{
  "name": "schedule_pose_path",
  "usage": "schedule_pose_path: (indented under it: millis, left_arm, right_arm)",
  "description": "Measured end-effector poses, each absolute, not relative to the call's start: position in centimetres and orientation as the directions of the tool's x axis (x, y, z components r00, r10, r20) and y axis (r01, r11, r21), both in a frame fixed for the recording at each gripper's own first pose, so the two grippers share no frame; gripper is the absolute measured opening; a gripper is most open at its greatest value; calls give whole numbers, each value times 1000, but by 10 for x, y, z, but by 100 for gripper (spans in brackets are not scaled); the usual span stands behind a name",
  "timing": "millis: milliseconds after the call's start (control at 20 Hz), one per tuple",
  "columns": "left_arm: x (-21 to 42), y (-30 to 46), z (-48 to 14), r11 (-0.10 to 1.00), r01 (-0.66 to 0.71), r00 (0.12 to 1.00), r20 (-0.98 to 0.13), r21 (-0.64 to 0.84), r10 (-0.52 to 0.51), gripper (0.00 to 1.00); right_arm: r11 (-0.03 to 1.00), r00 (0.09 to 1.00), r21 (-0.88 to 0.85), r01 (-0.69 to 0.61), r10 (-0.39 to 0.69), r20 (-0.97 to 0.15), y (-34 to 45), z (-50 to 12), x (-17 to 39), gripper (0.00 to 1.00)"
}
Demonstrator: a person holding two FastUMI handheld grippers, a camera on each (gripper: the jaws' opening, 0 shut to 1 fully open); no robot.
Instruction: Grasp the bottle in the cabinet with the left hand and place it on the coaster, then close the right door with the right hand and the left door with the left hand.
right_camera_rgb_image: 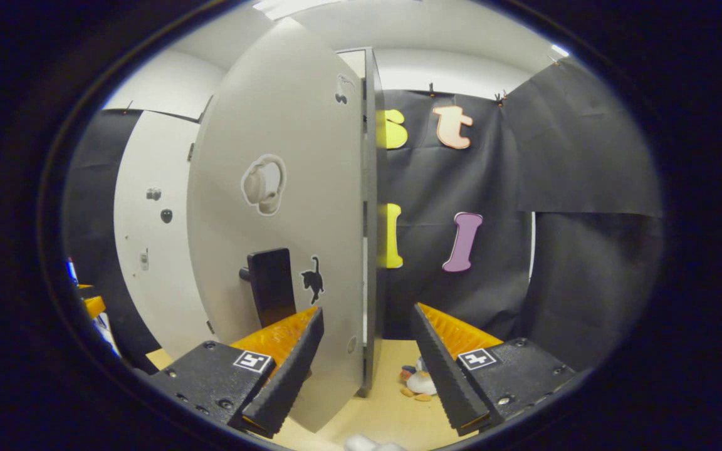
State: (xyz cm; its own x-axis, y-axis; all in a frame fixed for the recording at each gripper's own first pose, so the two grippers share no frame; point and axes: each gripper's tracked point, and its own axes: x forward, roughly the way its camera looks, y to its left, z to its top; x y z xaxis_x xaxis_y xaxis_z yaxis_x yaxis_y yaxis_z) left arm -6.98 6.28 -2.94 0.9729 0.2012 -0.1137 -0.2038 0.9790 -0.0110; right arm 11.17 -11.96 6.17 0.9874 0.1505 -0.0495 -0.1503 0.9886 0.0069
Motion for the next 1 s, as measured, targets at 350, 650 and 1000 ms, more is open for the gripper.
schedule_pose_path:
  millis: [350, 650, 1000]
  left_arm:
    - [-64, 90, -39, 980, -197, 971, -139, 2, 196, 97]
    - [-62, 108, -44, 982, -191, 971, -141, 12, 190, 97]
    - [-53, 136, -42, 981, -195, 974, -119, 7, 194, 97]
  right_arm:
    - [980, 978, 3, -197, 197, -66, -59, 52, 125, 93]
    - [968, 965, -16, -251, 250, -75, -9, 40, 122, 98]
    - [962, 964, -55, -266, 266, -15, 19, 45, 92, 99]
